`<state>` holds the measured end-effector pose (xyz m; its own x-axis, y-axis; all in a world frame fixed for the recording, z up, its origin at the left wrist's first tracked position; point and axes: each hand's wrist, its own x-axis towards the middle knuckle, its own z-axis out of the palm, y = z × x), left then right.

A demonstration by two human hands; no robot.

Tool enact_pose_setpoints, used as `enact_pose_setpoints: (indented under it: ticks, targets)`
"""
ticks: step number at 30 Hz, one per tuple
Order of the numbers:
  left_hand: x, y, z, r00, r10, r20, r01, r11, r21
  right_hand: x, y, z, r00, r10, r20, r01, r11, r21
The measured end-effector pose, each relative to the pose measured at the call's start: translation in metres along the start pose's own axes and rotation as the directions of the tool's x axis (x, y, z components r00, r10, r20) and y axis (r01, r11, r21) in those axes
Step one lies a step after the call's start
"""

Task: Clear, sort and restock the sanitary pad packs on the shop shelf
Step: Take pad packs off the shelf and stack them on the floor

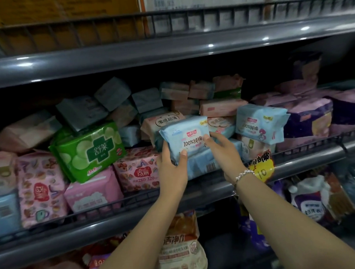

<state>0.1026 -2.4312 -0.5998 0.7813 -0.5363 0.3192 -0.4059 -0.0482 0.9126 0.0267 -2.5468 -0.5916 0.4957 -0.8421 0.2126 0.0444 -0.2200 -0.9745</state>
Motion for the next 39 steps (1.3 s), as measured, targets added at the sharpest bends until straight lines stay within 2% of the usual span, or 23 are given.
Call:
enact_pose_setpoints:
  ticks: [7,14,19,25,28,32,35,39]
  targets:
    - [-0.011,0.017,-0.012,0.999,-0.032,0.041,0.035,0.998,-0.055,-0.021,-0.014,-0.006,0.995,-0.064,-0.072,0.069,0.996,0.064]
    - [-0.034,0.038,-0.028,0.998,-0.030,0.052,0.035,0.994,-0.108,-0.048,-0.030,-0.012,0.992,0.004,-0.122,0.020,0.981,0.195]
    - [-0.065,0.045,-0.053,0.998,-0.047,0.039,0.053,0.986,-0.160,-0.083,-0.041,-0.015,0.998,0.050,-0.042,-0.038,0.967,0.252]
    - [-0.111,0.031,-0.095,0.998,-0.052,0.035,0.055,0.995,-0.084,-0.145,-0.022,0.002,0.989,0.134,0.055,-0.144,0.933,0.331]
    - [-0.141,0.008,-0.112,0.994,-0.102,0.039,0.104,0.993,-0.048,-0.179,0.001,0.014,0.970,0.209,0.121,-0.238,0.913,0.332]
    - [-0.182,-0.043,-0.126,0.969,-0.245,0.018,0.246,0.968,-0.047,-0.220,0.051,0.033,0.927,0.326,0.185,-0.366,0.894,0.259]
    - [-0.207,-0.092,-0.127,0.913,-0.407,0.026,0.407,0.911,-0.067,-0.244,0.098,0.047,0.869,0.450,0.204,-0.485,0.856,0.177]
    - [-0.236,-0.161,-0.119,0.794,-0.608,0.029,0.609,0.792,-0.048,-0.268,0.153,0.057,0.797,0.573,0.190,-0.596,0.797,0.098]
